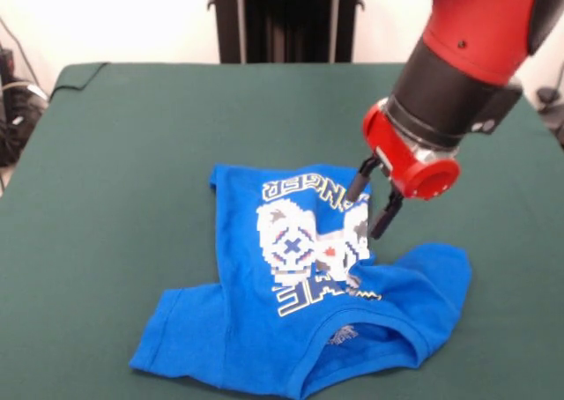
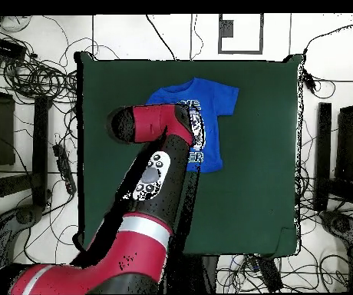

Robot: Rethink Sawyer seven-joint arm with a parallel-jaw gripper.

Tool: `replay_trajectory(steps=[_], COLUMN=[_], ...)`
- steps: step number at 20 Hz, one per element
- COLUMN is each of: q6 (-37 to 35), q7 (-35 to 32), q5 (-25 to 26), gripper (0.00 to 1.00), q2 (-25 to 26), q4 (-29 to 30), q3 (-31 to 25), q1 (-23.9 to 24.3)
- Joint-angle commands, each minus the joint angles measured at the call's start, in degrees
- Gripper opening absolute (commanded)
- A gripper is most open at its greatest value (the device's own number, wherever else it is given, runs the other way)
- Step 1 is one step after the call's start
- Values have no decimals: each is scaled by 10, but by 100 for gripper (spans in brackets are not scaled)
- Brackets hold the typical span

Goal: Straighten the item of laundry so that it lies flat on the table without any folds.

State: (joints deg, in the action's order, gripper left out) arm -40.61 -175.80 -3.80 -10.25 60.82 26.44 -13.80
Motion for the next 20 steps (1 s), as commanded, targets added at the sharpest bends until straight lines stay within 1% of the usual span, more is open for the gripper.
replay_trajectory(steps=[1, 4, 9, 11, 15, 18, 20], q6=[-83, -74, -47, -36, -12, 13, 27], q7=[-129, -93, -94, -99, -129, -156, -164], q5=[9, 17, 3, -5, -30, -44, -48], gripper=[100, 100, 100, 100, 100, 100, 100], q2=[88, 73, 79, 88, 123, 155, 167], q4=[-10, 2, 14, 13, 0, -15, -17], q3=[56, 70, 76, 74, 59, 62, 67], q1=[-36, -36, -33, -31, -24, -23, -24])
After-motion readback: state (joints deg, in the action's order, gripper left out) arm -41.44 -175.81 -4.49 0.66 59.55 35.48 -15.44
